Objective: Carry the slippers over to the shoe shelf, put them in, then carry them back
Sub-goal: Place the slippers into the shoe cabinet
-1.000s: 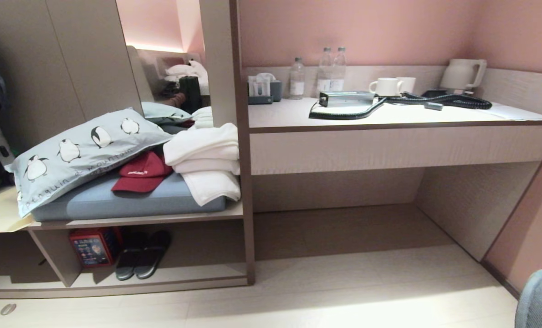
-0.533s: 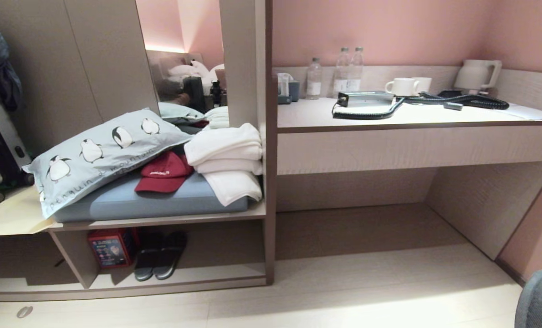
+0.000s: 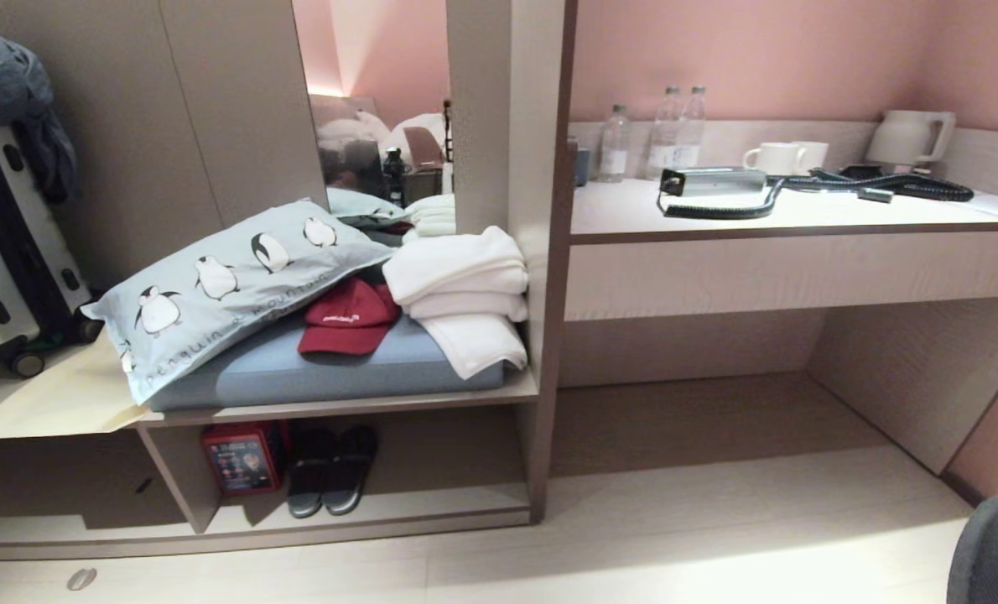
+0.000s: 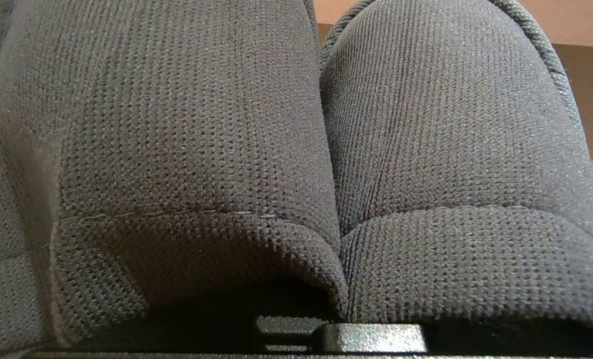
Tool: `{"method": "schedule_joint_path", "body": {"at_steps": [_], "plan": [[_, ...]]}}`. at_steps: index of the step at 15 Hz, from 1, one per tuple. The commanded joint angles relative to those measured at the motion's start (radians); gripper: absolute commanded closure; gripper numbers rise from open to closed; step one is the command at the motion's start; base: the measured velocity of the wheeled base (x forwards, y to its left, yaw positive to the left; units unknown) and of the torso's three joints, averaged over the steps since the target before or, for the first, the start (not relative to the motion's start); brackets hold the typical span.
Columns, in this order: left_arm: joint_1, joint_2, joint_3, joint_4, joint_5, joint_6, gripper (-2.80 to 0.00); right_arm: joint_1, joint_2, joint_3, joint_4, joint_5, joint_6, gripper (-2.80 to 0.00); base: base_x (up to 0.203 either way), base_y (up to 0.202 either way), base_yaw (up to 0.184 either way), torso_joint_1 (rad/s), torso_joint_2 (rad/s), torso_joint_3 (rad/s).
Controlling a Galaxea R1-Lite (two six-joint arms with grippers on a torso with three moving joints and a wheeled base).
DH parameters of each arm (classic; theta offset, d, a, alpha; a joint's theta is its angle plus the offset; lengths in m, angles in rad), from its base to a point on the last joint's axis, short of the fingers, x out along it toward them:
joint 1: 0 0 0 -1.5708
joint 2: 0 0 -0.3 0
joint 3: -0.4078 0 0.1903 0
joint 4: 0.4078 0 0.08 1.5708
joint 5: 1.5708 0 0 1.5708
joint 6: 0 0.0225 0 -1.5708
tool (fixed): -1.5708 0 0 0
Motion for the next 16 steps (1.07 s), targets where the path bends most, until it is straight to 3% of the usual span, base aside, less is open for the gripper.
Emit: {"method": "schedule_joint_path", "body": {"at_steps": [1,16], "plan": [[0.000,0.000,0.002,0.000,0.000,0.000,0.00,0.000,0.002,0.002,0.000,0.000,-0.001,0.00,0.000,0.196,-0.001,0.002,0.00,0.002],[0.000,0.000,0.002,0.000,0.000,0.000,0.00,0.000,0.002,0.002,0.000,0.000,-0.001,0.00,0.000,0.194,-0.001,0.002,0.00,0.003]]}}
